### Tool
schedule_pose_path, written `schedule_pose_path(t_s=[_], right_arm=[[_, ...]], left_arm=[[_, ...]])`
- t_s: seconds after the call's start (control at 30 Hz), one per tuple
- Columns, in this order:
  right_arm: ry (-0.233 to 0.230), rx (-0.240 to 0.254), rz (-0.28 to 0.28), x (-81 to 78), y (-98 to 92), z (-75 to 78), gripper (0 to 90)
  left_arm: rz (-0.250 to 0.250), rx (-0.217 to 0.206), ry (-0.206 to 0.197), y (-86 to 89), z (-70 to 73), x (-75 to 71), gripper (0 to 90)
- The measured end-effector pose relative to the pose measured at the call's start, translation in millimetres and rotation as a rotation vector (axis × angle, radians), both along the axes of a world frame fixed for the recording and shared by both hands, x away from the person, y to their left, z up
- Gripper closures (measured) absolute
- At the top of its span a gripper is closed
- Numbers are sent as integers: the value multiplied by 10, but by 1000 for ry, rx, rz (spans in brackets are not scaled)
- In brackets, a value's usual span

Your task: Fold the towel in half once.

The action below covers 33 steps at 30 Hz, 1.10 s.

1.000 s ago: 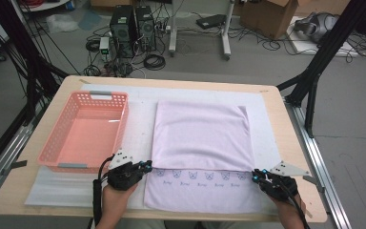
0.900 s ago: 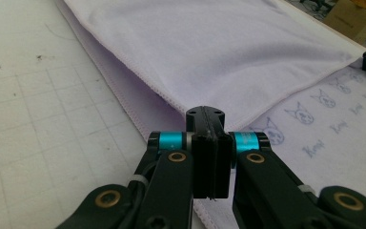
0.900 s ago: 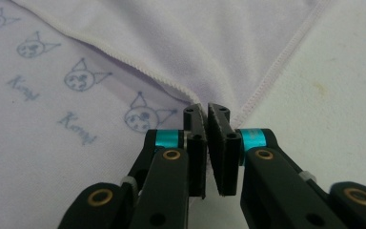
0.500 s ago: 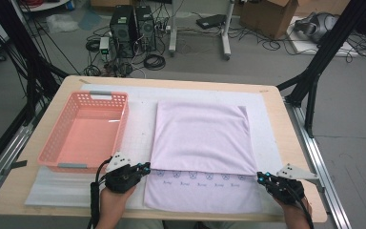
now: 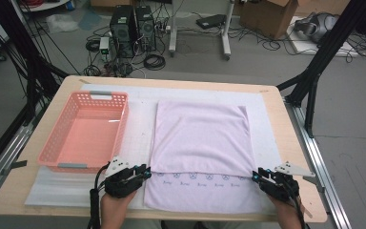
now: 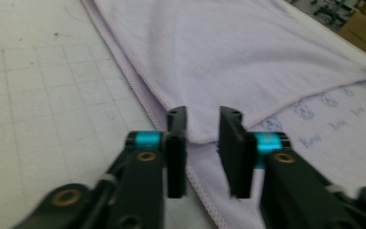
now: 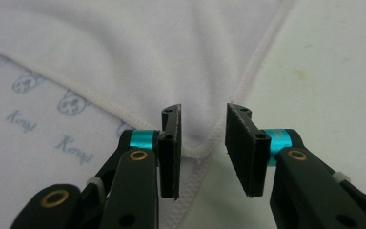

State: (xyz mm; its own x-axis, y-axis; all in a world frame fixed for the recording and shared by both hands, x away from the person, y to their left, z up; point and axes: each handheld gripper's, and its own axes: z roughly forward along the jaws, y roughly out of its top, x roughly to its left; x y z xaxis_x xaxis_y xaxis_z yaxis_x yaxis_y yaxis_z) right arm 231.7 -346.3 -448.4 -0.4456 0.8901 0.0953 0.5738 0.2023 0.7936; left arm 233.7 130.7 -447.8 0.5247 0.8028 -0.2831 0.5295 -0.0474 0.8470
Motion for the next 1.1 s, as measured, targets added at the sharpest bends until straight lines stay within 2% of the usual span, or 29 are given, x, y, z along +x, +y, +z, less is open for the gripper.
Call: schedule_pose_path(t_s=[0.1,0.17,0.27,0.43,0.63,0.7,0.8,0.93,1.03,1.1], right_arm=[[-13,-11,20,-38,14,5,659],[-19,-8,19,-65,-3,23,659],[-16,0,17,-92,-23,23,660],[-21,1,15,-111,-21,33,661],[-32,-3,1,-131,-16,45,670],[-44,-1,-25,-137,-45,59,690],[-36,23,-60,-125,-101,59,698],[-15,31,-43,-71,-61,21,681],[2,4,-22,-12,28,-5,664],[24,-11,-30,22,71,-33,670]], left_arm=[[-3,24,26,-36,-36,14,568],[2,17,35,-62,-41,44,561],[4,34,43,-100,-35,106,566],[-11,115,41,-178,-44,158,667],[-25,120,10,-186,-34,153,797],[-38,115,9,-191,-34,151,862],[-42,95,5,-176,-30,148,873],[-42,54,0,-153,-10,130,878],[-42,21,-4,-133,0,119,879],[-41,-1,-7,-123,6,111,880]])
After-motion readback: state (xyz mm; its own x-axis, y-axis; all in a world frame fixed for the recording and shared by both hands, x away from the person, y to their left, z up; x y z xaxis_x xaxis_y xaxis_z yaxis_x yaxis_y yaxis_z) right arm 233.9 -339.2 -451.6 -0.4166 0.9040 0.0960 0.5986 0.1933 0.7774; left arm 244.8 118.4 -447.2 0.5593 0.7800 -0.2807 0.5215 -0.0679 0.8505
